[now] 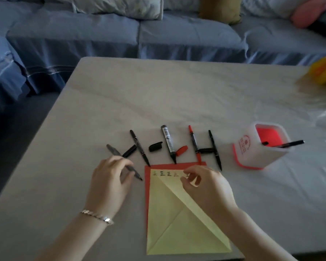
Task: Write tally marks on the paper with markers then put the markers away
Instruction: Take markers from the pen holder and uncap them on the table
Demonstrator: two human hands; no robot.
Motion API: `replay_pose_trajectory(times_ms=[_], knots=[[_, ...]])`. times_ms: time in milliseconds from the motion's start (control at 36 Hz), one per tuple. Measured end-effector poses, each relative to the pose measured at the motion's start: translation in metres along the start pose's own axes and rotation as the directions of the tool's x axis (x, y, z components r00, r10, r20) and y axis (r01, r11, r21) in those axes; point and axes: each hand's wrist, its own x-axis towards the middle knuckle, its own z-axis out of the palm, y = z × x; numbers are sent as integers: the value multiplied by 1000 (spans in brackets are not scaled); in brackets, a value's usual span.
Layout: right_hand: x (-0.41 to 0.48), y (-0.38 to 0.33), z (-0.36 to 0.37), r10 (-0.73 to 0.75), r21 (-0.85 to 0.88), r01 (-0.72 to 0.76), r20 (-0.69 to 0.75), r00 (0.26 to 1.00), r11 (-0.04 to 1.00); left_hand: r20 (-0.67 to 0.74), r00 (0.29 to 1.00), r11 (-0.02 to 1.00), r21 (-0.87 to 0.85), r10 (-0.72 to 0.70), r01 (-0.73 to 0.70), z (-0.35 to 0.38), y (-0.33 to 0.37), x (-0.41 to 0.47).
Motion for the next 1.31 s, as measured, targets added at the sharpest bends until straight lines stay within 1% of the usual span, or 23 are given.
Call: replay_pose_trajectory(times_ms=[56, 139, 222, 306, 361, 472, 528, 583, 667, 806, 861, 972, 1028, 1083, 1111, 1139, 1167, 1194, 1222, 1250, 1278, 1306], knots=[[-5, 16, -17, 42, -2, -42, -45, 998, 999, 50, 997, 997, -42, 66, -64, 2, 18, 1], [-6, 42, -51, 79, -3, -82, -222, 972, 997, 147, 979, 986, -116, 139, -122, 11, 44, 6], [-5, 65, -88, 125, 48, -116, -433, 893, 992, 232, 956, 977, -155, 179, -145, 22, 69, 8], [-1, 86, -116, 179, 88, -156, -553, 814, 984, 259, 942, 969, -183, 212, -168, 33, 86, 8], [3, 95, -124, 176, 67, -167, -560, 810, 984, 285, 929, 964, -190, 234, -185, 37, 93, 10], [14, 98, -117, 162, 14, -174, -438, 884, 985, 284, 923, 956, -209, 260, -205, 36, 97, 12], [21, 98, -110, 166, -37, -196, -391, 905, 980, 285, 923, 958, -203, 258, -205, 35, 96, 14], [26, 98, -105, 151, -72, -196, -404, 902, 978, 284, 925, 961, -189, 251, -203, 35, 93, 16], [30, 101, -101, 143, -46, -183, -453, 880, 982, 281, 932, 968, -168, 227, -185, 33, 88, 18], [27, 104, -98, 99, 21, -104, -544, 833, 994, 285, 941, 976, -167, 184, -141, 35, 86, 18], [23, 100, -101, 54, 41, -37, -592, 804, 998, 303, 938, 980, -157, 168, -124, 36, 89, 17], [7, 77, -108, -151, -5, 205, -695, 703, 979, 317, 929, 978, -144, 191, -152, 39, 90, 15], [-1, 59, -107, -265, -39, 335, -700, 663, 941, 302, 937, 978, -159, 177, -133, 38, 89, 14], [-7, 42, -101, -345, -32, 443, -677, 650, 896, 282, 946, 976, -188, 160, -109, 37, 87, 12], [-8, 36, -96, -356, 1, 474, -659, 662, 880, 269, 950, 975, -198, 156, -104, 36, 86, 10], [-9, 30, -90, -337, 70, 487, -637, 694, 871, 256, 954, 974, -202, 158, -107, 36, 85, 8], [-10, 25, -83, -274, 192, 474, -610, 743, 859, 242, 955, 971, -206, 169, -120, 36, 83, 6], [-11, 19, -76, -170, 371, 430, -562, 810, 823, 232, 955, 968, -213, 185, -135, 35, 82, 3], [-12, 12, -68, -47, 574, 352, -478, 877, 740, 223, 954, 963, -228, 198, -147, 34, 81, 1], [-13, 5, -61, 63, 740, 256, -373, 926, 622, 223, 953, 958, -247, 205, -148, 31, 80, -2], [-13, -1, -53, 145, 838, 177, -289, 946, 517, 226, 949, 950, -274, 218, -153, 29, 78, -5], [-13, -6, -47, 215, 891, 118, -231, 949, 438, 222, 946, 941, -296, 235, -164, 27, 76, -7]])
